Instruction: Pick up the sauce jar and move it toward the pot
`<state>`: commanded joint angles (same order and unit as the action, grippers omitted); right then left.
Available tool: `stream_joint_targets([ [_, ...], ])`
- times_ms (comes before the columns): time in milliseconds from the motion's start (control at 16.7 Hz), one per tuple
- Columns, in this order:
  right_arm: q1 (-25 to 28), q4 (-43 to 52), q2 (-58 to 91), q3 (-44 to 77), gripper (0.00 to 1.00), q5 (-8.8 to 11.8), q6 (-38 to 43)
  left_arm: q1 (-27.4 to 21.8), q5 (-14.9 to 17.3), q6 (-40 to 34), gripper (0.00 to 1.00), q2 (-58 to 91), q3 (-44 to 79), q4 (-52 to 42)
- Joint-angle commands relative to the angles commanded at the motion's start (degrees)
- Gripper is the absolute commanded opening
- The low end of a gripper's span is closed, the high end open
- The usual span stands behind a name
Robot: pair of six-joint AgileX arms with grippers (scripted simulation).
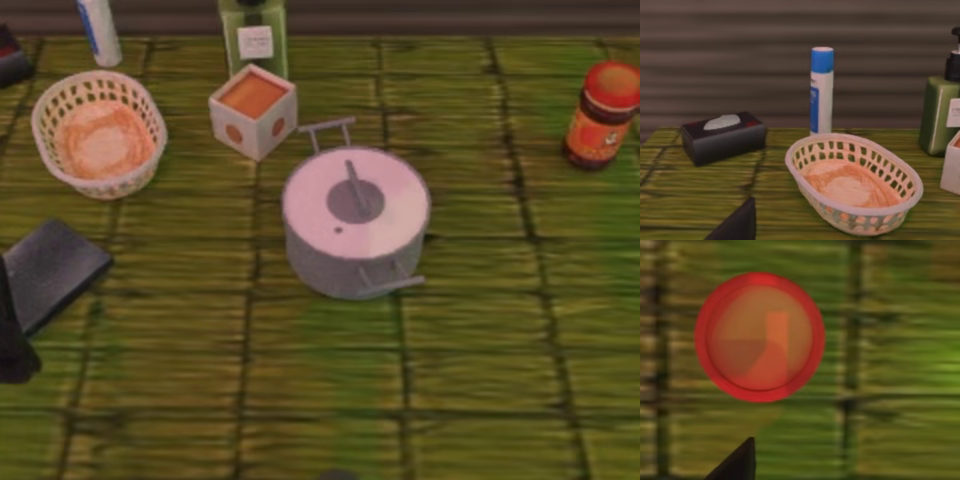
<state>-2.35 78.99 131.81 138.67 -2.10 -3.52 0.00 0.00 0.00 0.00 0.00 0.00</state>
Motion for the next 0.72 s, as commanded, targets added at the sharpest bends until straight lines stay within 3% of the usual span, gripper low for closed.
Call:
stream_joint_targets([
  [360,3.4,3.2,15.0,12.8,1.00,2.3,-2.9,0.0,0.0,0.0,1.00,0.0,0.0,0.0],
  [720,4.2,3.7,17.6,15.0,1.00,2.8,-3.4,0.0,0.0,0.0,1.00,0.0,0.0,0.0],
])
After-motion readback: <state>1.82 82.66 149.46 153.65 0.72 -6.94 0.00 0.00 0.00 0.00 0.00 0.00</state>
